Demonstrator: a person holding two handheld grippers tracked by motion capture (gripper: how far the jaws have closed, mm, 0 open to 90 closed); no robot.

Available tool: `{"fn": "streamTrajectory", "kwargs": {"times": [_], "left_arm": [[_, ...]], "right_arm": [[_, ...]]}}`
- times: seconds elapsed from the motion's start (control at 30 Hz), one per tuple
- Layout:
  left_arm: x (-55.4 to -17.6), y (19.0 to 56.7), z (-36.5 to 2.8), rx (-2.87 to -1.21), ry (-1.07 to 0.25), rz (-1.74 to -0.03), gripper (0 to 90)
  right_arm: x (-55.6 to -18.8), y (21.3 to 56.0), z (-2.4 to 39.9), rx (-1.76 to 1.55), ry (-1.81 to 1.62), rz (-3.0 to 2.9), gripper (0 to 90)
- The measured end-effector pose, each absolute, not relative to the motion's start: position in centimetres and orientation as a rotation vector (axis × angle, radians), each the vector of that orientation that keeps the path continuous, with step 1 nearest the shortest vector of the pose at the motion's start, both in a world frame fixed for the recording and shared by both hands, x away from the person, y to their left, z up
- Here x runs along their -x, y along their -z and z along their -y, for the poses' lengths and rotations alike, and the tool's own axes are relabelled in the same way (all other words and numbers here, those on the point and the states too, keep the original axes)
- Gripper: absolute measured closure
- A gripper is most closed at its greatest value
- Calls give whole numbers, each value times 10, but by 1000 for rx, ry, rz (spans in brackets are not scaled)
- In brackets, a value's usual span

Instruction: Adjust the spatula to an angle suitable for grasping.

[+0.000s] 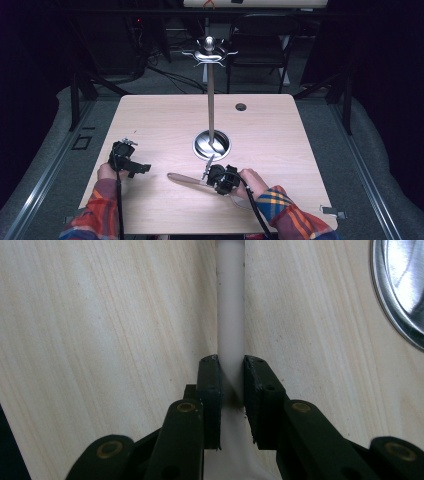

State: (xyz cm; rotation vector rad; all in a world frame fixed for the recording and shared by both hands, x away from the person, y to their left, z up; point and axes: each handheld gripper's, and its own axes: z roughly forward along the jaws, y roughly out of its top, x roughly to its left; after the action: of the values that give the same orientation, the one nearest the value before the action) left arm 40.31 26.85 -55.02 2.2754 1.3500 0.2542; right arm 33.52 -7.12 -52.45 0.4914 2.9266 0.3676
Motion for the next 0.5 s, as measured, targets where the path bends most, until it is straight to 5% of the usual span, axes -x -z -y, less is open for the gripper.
{"fn": "streamTrajectory", "kwargs": {"times": [0.5], "left_arm": [[-403,550,-268,-2283,-254,-1341,1]], "right_arm": [[-334,517,99,-574,-395,-2875,782]]}}
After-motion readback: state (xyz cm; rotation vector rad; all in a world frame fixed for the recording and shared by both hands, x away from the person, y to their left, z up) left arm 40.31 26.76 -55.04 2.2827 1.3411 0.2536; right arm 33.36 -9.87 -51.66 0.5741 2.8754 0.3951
